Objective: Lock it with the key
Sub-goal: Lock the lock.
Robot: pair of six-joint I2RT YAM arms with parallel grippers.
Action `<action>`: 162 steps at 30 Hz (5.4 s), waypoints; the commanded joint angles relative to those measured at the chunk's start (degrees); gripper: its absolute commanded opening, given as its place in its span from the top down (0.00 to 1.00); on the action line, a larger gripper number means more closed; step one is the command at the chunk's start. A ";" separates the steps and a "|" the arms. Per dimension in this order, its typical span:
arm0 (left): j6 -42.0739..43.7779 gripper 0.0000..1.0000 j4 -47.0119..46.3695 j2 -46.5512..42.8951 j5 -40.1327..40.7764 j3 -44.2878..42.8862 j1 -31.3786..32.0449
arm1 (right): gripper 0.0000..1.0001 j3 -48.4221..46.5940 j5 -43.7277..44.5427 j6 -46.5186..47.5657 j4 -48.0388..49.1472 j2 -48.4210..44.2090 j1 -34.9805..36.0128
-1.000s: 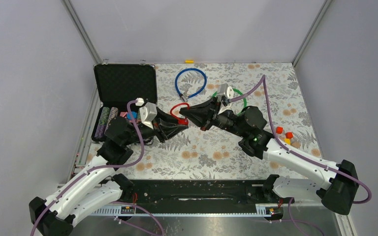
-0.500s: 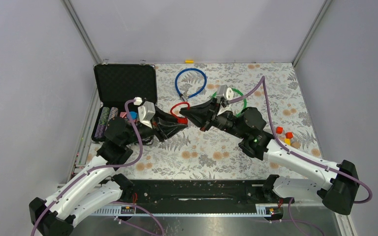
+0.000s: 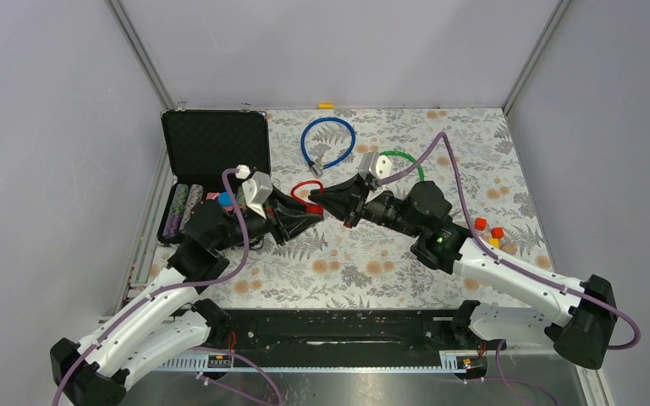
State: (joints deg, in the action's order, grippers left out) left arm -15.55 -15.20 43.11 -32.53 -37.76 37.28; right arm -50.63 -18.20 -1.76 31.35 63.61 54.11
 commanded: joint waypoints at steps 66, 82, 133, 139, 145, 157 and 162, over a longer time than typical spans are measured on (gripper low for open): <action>-50.02 1.00 -39.97 8.75 -2.89 -12.09 -2.59 | 0.69 -3.44 -5.35 -52.67 17.14 0.39 -2.16; -49.69 1.00 -39.36 8.60 -2.87 -13.48 -2.58 | 0.28 -2.59 -10.11 -50.12 23.87 0.34 -2.16; -31.65 1.00 3.28 3.73 17.49 -20.42 -1.78 | 1.00 -16.17 15.33 -23.23 -27.91 2.40 -0.17; -30.60 1.00 2.49 2.93 16.60 -19.74 -1.87 | 0.39 -11.66 8.42 -24.43 -21.56 -0.39 -0.34; -31.56 1.00 -0.70 2.71 13.48 -18.41 -1.86 | 0.14 -8.88 2.23 -27.76 -11.91 -1.89 -0.45; -33.55 1.00 -4.74 3.47 8.50 -18.09 -1.89 | 0.25 -11.40 -1.58 -34.05 -3.67 1.29 -1.26; -33.84 1.00 -5.28 3.56 8.22 -18.12 -1.86 | 0.49 -12.89 -2.52 -35.49 -4.51 3.26 -1.44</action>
State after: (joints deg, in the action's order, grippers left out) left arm -48.56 -15.11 46.72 -22.61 -53.91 35.55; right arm -60.58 -19.05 -35.22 24.32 65.80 53.17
